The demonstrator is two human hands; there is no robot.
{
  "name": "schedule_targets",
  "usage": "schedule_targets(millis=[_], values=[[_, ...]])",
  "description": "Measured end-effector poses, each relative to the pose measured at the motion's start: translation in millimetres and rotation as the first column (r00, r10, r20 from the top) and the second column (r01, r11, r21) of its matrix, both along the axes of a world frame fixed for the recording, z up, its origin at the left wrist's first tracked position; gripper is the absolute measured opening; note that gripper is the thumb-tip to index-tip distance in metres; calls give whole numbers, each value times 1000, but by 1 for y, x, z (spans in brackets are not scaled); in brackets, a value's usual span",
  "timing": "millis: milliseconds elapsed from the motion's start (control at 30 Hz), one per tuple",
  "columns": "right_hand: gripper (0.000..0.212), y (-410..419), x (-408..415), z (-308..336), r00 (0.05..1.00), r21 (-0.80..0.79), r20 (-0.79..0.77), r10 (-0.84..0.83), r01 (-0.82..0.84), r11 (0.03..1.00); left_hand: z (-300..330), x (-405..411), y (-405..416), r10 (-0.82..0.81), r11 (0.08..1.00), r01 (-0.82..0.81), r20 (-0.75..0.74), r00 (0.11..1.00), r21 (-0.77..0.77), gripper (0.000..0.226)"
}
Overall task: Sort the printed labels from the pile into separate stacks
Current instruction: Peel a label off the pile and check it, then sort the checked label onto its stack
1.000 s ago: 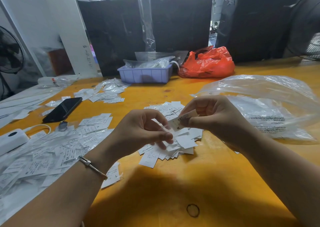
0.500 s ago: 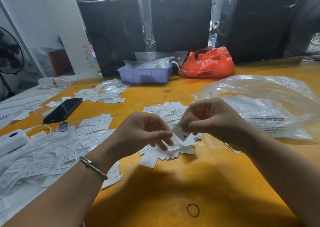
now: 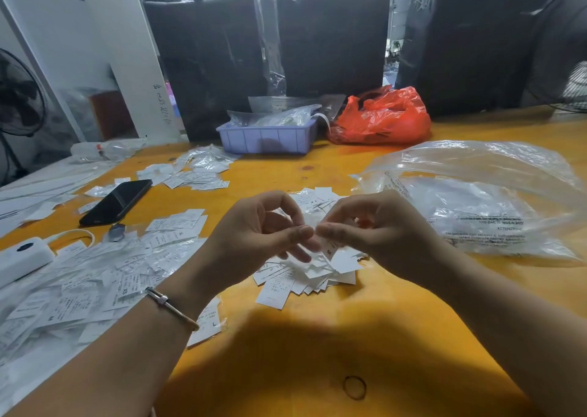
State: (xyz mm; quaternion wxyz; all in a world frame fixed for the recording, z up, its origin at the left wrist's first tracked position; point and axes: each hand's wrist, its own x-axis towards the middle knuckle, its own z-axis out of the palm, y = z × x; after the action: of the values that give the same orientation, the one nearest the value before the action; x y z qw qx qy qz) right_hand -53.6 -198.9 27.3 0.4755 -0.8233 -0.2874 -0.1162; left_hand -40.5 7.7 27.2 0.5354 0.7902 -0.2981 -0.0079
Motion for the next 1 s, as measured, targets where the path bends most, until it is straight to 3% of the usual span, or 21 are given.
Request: schedule_targets(millis=[100, 300, 367, 433, 500, 567, 767, 1000], values=[[11, -3, 4, 0, 999, 3, 23, -41, 41, 999, 0, 1, 0, -13, 999, 14, -16, 1000, 50, 29], [5, -3, 2, 0, 999, -225, 48, -19, 29, 974, -2, -1, -2, -26, 995, 24, 27, 999, 96, 26], [6, -6, 2, 4, 988, -99, 135, -75, 89, 991, -2, -1, -1, -10, 996, 8, 28, 1000, 84, 26], [19, -10, 2, 9, 950, 137, 232, -211, 182, 974, -2, 0, 0, 5, 998, -7, 34, 999, 58, 25], [34, -14, 0, 15, 930, 320, 259, -261, 173, 932, -2, 0, 0, 5, 999, -7, 54, 999, 40, 24], [46, -15, -4, 18, 936, 355, 265, -230, 126, 926, -1, -1, -1, -5, 999, 3, 67, 998, 37, 22], [29, -5, -11, 15, 959, 219, 242, -148, 95, 971, -1, -2, -1, -7, 999, 4, 84, 996, 37, 21], [21, -3, -9, 11, 929, 68, 333, -161, 147, 987, -1, -2, -1, 3, 999, -7, 96, 995, 45, 21]])
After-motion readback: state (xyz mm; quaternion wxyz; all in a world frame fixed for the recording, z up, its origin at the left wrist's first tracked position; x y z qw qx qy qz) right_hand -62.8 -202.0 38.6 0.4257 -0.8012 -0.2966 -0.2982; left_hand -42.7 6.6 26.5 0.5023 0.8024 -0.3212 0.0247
